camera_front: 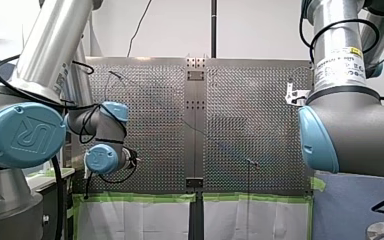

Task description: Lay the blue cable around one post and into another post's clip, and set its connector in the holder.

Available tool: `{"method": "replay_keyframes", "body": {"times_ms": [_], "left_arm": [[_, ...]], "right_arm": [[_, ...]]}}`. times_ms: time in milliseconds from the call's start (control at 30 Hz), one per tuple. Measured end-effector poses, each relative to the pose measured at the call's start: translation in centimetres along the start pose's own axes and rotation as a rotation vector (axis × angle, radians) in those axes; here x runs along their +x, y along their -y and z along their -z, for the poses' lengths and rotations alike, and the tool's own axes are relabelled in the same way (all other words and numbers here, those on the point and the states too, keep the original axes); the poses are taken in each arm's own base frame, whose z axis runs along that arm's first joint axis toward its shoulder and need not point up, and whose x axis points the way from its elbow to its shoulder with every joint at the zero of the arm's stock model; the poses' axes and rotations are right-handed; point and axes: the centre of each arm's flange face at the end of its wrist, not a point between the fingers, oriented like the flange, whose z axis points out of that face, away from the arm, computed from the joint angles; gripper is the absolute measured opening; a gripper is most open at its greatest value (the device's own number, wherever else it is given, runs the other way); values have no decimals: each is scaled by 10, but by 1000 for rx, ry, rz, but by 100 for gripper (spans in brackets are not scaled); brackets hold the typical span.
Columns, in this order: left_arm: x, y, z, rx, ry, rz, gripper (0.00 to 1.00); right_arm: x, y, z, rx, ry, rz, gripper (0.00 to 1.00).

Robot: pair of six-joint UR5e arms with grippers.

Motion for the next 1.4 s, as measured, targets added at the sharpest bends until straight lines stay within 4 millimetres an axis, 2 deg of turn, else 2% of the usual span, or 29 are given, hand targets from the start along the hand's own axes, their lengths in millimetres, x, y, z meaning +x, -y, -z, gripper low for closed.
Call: {"method": "replay_keyframes", "body": {"times_ms": [1400], "left_arm": [[0,-1,0,-2,-1,-2,100]], "right_arm": [[0,-9,1,-78,1,7,99]]}}
